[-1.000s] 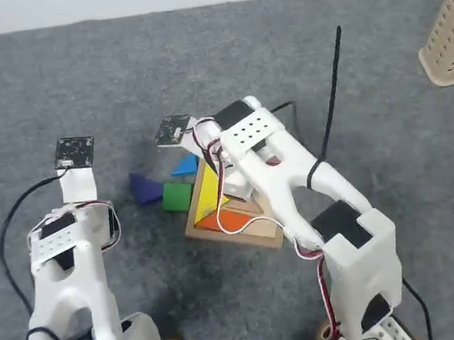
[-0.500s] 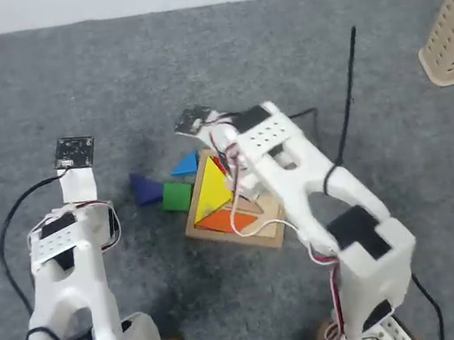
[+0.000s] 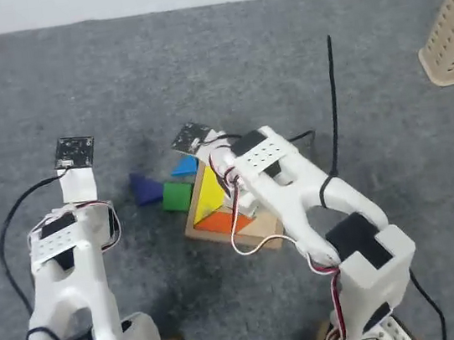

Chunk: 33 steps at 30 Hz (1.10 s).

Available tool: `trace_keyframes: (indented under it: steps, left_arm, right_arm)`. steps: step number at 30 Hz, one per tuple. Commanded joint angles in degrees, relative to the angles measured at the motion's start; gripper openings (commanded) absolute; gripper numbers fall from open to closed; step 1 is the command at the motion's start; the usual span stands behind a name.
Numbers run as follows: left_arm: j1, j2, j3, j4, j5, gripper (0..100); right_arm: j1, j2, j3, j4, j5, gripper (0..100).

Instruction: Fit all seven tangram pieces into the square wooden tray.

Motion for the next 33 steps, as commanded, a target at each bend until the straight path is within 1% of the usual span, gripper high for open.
trace_keyframes:
  steps: [1, 6, 9, 13, 15, 18, 21, 23, 25, 28, 31, 33]
  left_arm:
    - [-0.3, -2.3, -0.1, -1.0, 0.4, 12]
    - [-0.3, -2.3, -0.1, -1.0, 0.4, 12]
    - [-0.3, -2.3, -0.2, -1.1, 0.4, 12]
    - [-0.3, -2.6, -1.6, -0.2, 0.4, 12]
    - [-0.2, -2.7, -5.6, 4.9, 0.4, 12]
    - [2.3, -2.3, -14.8, 16.1, 0.4, 12]
    - [7.5, -2.3, -22.9, 26.4, -0.4, 12]
    - [11.1, -2.3, -26.4, 31.0, -0.4, 14]
    - [14.2, -2.2, -27.9, 32.8, -0.4, 17]
    - [18.5, -2.0, -27.7, 33.0, -0.4, 18]
    - [21.4, 0.6, -27.6, 32.6, 1.2, 18]
    - [22.6, 4.0, -28.4, 31.2, 3.2, 18]
  right_arm:
    - [-2.2, -0.5, -1.8, -0.8, -0.6, 0.6]
    - [-2.2, -3.8, -1.9, -0.8, -3.5, 0.6]
    - [-0.3, -9.4, -2.2, 1.1, -7.3, 0.8]
    - [5.8, -18.4, -1.5, 6.0, -12.5, 0.7]
    - [9.6, -22.5, 1.5, 7.5, -13.1, 0.7]
    - [14.3, -26.9, 9.6, 6.9, -11.3, 0.7]
    - [18.9, -30.6, 19.8, 4.3, -9.8, 0.7]
    - [22.9, -32.8, 25.8, 2.5, -9.1, 0.7]
    - [26.9, -34.7, 30.9, 0.3, -6.1, 0.7]
    - [33.0, -37.1, 36.7, -2.6, -2.8, 0.7]
    - [37.4, -39.7, 41.1, -6.5, -1.8, 0.7]
    - [38.6, -41.3, 44.7, -9.5, -1.8, 0.7]
